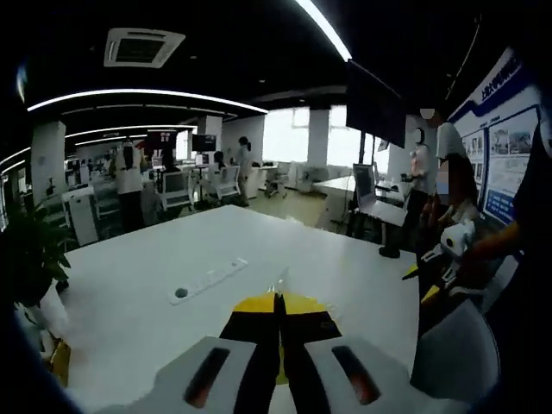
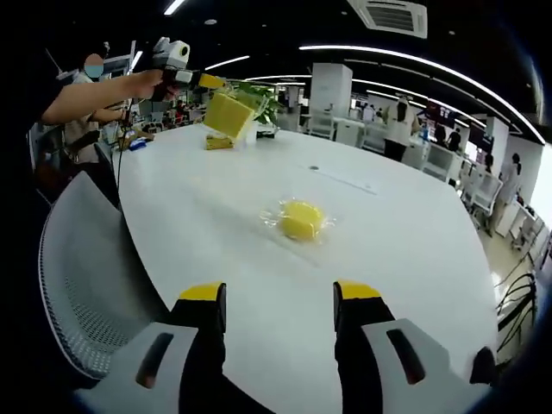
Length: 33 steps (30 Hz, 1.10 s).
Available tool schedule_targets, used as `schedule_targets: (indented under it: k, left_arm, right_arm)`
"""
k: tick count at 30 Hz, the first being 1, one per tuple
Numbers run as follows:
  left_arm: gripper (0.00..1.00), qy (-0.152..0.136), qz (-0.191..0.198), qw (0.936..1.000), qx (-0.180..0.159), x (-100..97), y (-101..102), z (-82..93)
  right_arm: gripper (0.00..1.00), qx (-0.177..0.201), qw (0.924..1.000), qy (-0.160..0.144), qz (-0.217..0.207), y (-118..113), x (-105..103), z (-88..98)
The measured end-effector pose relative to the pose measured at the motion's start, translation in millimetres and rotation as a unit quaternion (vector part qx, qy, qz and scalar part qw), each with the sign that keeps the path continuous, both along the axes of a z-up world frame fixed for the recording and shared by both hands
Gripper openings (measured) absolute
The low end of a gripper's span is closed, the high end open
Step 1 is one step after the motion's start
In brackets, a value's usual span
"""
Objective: Compare the silicone blocks by pressing each to a similar depth, holding the contact briefly, and releasing to observe deformation and rebound differences across the visible hardness samples.
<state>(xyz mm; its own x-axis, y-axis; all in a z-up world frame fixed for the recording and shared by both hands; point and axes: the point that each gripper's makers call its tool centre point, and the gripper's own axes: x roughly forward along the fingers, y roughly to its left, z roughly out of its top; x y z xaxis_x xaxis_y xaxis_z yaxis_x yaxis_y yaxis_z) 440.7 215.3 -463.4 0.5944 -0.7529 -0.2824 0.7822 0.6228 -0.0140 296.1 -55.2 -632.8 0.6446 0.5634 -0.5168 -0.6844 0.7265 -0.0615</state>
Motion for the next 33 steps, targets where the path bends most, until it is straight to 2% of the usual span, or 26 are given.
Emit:
schedule_targets:
  k: [2,4,6,10,22,26,33]
  left_arm:
    - [0.0,-0.018,-0.022,0.9995,0.016,-2.3,-8,12.4]
    - [0.0,-0.015,-0.031,0.9993,0.013,-3.5,-14,22.6]
    - [0.0,-0.027,-0.048,0.9982,0.026,-5.8,-20,31.4]
    - [0.0,-0.037,-0.066,0.9968,0.025,-9.2,-32,46.8]
    - [0.0,-0.043,-0.11,0.992,0.045,-17.9,-58,61.5]
    - [0.0,-0.043,-0.129,0.9901,0.036,-23.5,-63,71.0]
    - [0.0,-0.06,-0.164,0.9834,0.048,-33.7,-74,82.7]
  right_arm:
    - [0.46,-0.002,1.0,0.0,0.006,3,0,0.6]
    - [0.46,-0.004,0.9999,-0.001,0.014,7,2,1.1]
    - [0.46,-0.007,0.9997,-0.002,0.022,11,3,3.2]
    - [0.46,-0.009,0.9994,-0.006,0.034,17,8,5.6]
    - [0.47,-0.022,0.9967,-0.014,0.077,31,18,14.8]
    - [0.48,-0.008,0.9955,-0.018,0.092,37,22,26.2]
    - [0.5,0.037,0.9892,-0.009,0.142,51,30,52.9]
